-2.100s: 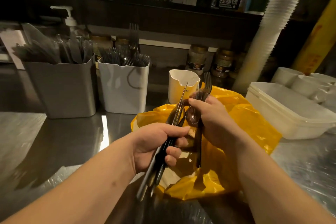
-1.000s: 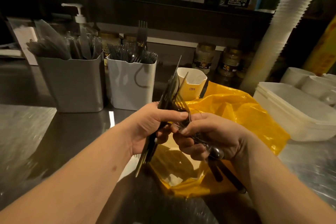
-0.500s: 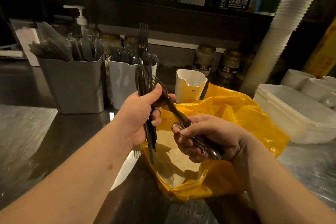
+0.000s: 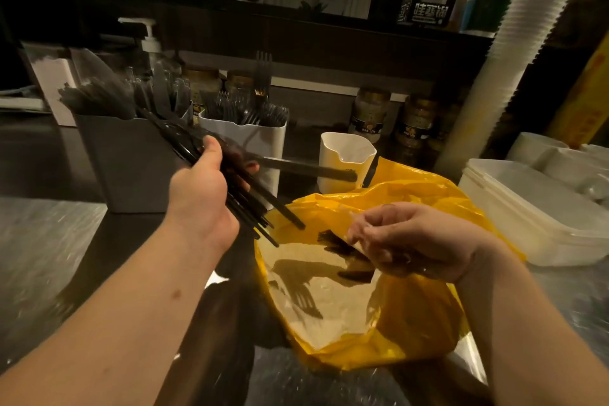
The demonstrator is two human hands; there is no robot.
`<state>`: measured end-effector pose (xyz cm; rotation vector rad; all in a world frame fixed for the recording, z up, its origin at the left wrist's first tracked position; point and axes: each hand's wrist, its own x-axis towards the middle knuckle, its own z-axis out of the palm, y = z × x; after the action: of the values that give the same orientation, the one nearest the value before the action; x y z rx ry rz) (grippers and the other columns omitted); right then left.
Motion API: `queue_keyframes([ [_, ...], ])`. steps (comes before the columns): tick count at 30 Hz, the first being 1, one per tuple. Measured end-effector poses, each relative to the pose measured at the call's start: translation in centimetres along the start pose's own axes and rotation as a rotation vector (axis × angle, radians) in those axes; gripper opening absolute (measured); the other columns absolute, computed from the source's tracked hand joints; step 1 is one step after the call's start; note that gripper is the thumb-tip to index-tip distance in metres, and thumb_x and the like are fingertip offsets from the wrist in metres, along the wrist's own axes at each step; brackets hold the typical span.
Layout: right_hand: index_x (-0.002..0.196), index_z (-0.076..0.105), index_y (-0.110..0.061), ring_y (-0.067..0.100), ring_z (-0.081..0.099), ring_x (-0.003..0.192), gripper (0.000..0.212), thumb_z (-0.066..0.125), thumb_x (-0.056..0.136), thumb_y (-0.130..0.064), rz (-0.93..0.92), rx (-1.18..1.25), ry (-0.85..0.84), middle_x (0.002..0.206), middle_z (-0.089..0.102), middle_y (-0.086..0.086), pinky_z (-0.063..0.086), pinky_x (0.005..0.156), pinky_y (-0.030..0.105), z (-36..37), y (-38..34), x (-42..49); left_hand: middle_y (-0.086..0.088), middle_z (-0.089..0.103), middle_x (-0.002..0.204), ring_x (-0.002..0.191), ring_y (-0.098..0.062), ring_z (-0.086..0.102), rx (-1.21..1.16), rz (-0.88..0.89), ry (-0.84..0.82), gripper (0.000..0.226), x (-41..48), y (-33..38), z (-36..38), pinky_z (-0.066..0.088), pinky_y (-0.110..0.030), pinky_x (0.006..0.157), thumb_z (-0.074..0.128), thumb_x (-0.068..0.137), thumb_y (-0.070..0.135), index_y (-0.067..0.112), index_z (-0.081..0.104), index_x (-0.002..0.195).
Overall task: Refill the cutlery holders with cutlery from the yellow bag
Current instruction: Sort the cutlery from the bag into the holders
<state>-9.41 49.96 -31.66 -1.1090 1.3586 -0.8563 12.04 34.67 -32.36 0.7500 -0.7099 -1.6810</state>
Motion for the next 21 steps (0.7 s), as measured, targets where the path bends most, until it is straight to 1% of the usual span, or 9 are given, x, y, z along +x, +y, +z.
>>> queue_keyframes([
  [2, 0.104, 0.073, -0.007, 0.016, 0.055, 0.06, 0.023, 0.065, 0.089, -0.023, 0.015, -0.018, 0.231, 0.074, 0.059, 0.011, 0.047, 0.05, 0.023, -0.4, -0.4, -0.2, 0.0, 0.071, 0.078, 0.073, -0.016, 0.074, 0.016, -0.021, -0.031, 0.036, -0.4, -0.5, 0.1, 0.057, -0.037, 0.074, 0.058, 0.1, 0.039, 0.01, 0.061, 0.121],
  [4, 0.105, 0.074, -0.011, 0.015, 0.052, 0.055, 0.026, 0.065, 0.085, -0.025, 0.037, -0.046, 0.386, 0.074, 0.06, 0.01, 0.041, 0.047, 0.022, -0.7, -1.2, 0.1, -0.005, 0.072, 0.089, 0.081, -0.02, 0.076, 0.015, -0.063, -0.072, 0.038, -1.1, -0.7, 0.4, 0.059, -0.043, 0.084, 0.058, 0.1, 0.038, 0.007, 0.06, 0.122],
  [6, 0.11, 0.07, -0.014, 0.011, 0.051, 0.054, 0.021, 0.063, 0.092, -0.023, 0.036, -0.13, 0.472, 0.075, 0.061, 0.008, 0.037, 0.045, 0.02, -1.4, -3.0, 0.5, -0.009, 0.072, 0.092, 0.083, -0.025, 0.077, 0.0, -0.1, -0.117, 0.035, -1.8, -0.8, 0.9, 0.062, -0.039, 0.073, 0.056, 0.102, 0.035, 0.005, 0.056, 0.121],
  [8, 0.11, 0.065, -0.015, 0.012, 0.053, 0.059, 0.014, 0.06, 0.099, -0.023, 0.046, -0.329, 0.581, 0.082, 0.064, 0.008, 0.04, 0.046, 0.02, -2.7, -5.4, 1.8, -0.007, 0.072, 0.081, 0.075, -0.024, 0.077, 0.008, -0.112, -0.147, 0.031, -2.6, -0.9, 1.4, 0.062, -0.038, 0.065, 0.055, 0.103, 0.034, 0.006, 0.056, 0.115],
  [10, 0.102, 0.063, -0.015, 0.015, 0.055, 0.065, 0.012, 0.061, 0.099, -0.026, 0.072, -0.599, 0.651, 0.084, 0.066, 0.008, 0.044, 0.05, 0.021, -4.7, -7.6, 4.1, -0.002, 0.071, 0.065, 0.068, -0.021, 0.074, 0.063, -0.108, -0.164, 0.029, -3.2, -1.2, 1.5, 0.061, -0.044, 0.075, 0.055, 0.102, 0.036, 0.008, 0.058, 0.109],
  [12, 0.097, 0.064, -0.016, 0.016, 0.061, 0.071, 0.013, 0.065, 0.096, -0.029, 0.101, -0.828, 0.631, 0.086, 0.068, 0.006, 0.049, 0.056, 0.022, -6.4, -9.2, 6.8, 0.0, 0.067, 0.062, 0.063, -0.019, 0.07, 0.093, -0.102, -0.18, 0.027, -3.5, -1.4, 1.5, 0.058, -0.047, 0.082, 0.055, 0.101, 0.037, 0.011, 0.062, 0.103],
  [16, 0.097, 0.07, -0.017, 0.014, 0.063, 0.075, 0.017, 0.074, 0.09, -0.032, 0.223, -1.075, 0.53, 0.09, 0.07, 0.004, 0.047, 0.054, 0.02, -8.7, -10.9, 10.6, -0.003, 0.061, 0.074, 0.061, -0.018, 0.062, 0.042, -0.144, -0.193, 0.028, -3.6, -1.6, 1.4, 0.057, -0.038, 0.067, 0.056, 0.1, 0.037, 0.011, 0.065, 0.106],
  [18, 0.096, 0.07, -0.018, 0.018, 0.065, 0.087, 0.017, 0.077, 0.087, -0.031, 0.243, -1.176, 0.502, 0.098, 0.069, 0.003, 0.055, 0.067, 0.024, -9.1, -11.4, 12.3, -0.002, 0.061, 0.074, 0.062, -0.017, 0.059, 0.013, -0.182, -0.195, 0.031, -3.4, -1.8, 1.3, 0.056, -0.036, 0.065, 0.057, 0.099, 0.038, 0.01, 0.065, 0.111],
  [21, 0.109, 0.07, -0.02, 0.024, 0.065, 0.103, 0.027, 0.081, 0.084, -0.024, 0.296, -1.298, 0.41, 0.111, 0.066, 0.005, 0.058, 0.087, 0.035, -9.2, -11.6, 14.6, -0.003, 0.061, 0.075, 0.061, -0.016, 0.057, 0.017, -0.203, -0.199, 0.036, -3.3, -2.1, 1.3, 0.054, -0.033, 0.061, 0.057, 0.099, 0.04, 0.011, 0.064, 0.119],
])
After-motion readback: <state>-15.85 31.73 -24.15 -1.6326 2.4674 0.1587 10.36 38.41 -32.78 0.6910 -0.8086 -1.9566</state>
